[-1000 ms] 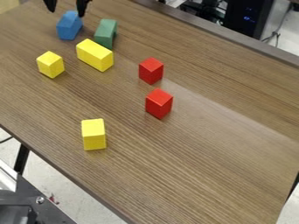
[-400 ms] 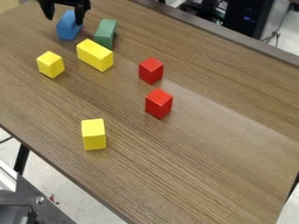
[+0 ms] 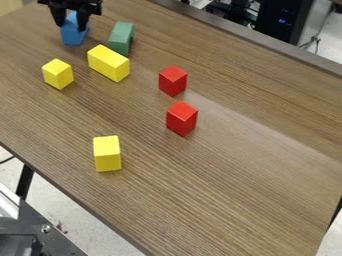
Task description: Put the blue rectangular block on top of the green rectangular block
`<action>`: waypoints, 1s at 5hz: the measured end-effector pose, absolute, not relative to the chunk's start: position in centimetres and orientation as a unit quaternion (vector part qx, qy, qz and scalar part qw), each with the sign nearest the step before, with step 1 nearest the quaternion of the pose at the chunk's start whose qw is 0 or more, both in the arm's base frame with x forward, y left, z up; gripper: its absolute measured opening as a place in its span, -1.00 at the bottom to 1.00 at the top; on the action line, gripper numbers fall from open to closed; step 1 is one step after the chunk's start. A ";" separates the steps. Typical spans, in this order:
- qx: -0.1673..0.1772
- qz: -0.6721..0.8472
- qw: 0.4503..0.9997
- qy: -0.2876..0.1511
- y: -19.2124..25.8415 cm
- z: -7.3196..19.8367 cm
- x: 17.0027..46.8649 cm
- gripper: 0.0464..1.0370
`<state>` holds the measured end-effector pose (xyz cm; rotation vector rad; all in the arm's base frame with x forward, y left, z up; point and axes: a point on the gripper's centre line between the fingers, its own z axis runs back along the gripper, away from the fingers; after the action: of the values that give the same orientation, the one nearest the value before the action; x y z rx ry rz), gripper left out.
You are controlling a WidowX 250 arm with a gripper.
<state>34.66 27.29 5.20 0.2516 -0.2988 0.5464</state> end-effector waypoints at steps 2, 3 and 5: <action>0.129 0.268 0.944 -0.144 27.1 5.2 34.7 -0.08; 0.132 0.259 0.946 -0.144 26.5 5.8 35.5 -0.09; 0.139 0.234 0.943 -0.191 24.9 9.2 37.3 -0.09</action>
<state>37.32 24.86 9.21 0.2829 -0.3899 0.4764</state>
